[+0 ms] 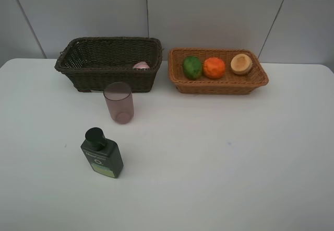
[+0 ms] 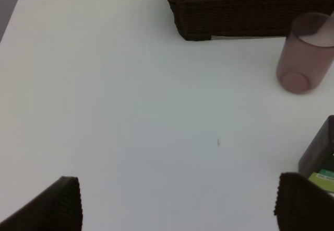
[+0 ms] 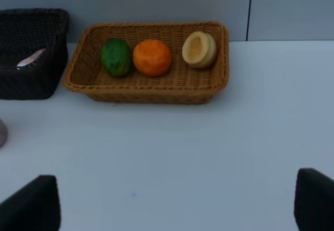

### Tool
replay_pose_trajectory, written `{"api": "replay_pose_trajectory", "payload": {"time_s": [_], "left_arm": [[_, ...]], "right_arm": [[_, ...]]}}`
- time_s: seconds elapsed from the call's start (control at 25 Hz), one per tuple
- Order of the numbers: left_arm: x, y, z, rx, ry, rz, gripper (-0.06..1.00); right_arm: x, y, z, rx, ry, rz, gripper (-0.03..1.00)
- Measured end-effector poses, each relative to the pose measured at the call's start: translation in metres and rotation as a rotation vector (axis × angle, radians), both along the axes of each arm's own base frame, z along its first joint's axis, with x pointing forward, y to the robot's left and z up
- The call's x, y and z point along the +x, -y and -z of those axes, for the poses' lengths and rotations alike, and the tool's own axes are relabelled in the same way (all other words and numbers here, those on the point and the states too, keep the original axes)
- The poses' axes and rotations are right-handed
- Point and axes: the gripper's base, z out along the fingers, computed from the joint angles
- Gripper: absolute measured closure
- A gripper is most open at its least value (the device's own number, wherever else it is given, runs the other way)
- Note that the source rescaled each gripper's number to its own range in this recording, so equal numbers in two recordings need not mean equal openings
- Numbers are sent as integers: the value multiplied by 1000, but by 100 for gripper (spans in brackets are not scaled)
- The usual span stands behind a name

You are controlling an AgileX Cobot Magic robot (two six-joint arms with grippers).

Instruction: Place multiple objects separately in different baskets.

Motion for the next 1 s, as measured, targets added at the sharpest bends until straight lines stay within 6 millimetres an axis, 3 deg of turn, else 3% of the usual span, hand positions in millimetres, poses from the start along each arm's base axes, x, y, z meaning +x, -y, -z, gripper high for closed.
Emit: {"api": "replay_pose_trajectory", "payload": {"time_s": [0.32,1.0], "left_arm": [[0,0,0,0,0,0,-2],[0,0,0,0,0,0,-2]], "right_arm": [[-16,-4,57,-81,36,-125,0],[-16,-5,60,-94,24,68,0]]}}
